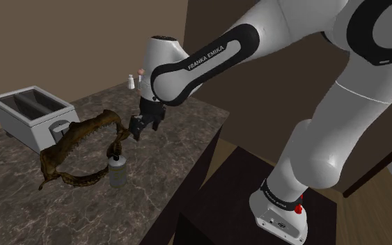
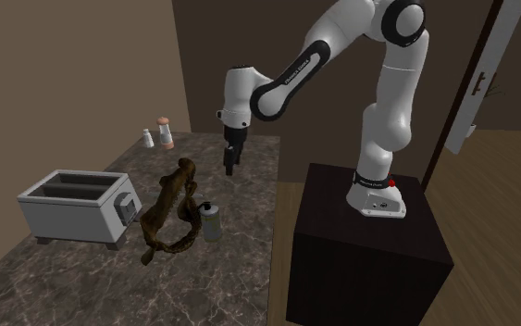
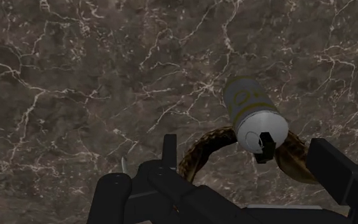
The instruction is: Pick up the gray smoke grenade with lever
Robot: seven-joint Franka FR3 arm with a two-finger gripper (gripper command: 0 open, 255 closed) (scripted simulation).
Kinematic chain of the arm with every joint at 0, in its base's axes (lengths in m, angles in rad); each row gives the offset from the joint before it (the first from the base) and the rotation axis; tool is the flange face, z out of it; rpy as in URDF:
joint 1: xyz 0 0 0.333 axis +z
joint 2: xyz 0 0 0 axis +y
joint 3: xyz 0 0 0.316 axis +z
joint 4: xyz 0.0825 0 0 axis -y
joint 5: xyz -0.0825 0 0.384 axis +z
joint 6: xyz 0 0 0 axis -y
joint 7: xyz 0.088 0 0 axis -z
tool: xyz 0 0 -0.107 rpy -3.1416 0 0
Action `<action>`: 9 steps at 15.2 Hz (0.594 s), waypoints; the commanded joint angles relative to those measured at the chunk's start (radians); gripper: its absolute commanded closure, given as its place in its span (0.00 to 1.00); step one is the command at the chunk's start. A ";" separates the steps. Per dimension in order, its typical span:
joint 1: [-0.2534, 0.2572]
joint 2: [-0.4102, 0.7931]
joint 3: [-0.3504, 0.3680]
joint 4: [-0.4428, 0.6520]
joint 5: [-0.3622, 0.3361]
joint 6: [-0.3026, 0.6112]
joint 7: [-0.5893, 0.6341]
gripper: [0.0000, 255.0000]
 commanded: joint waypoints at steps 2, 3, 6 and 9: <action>0.016 0.117 0.016 0.063 -0.028 0.066 0.040 0.00; 0.023 0.154 0.019 0.086 -0.040 0.085 0.055 0.00; 0.049 0.265 0.021 0.160 -0.078 0.132 0.098 0.00; 0.083 0.376 0.014 0.246 -0.115 0.168 0.139 0.00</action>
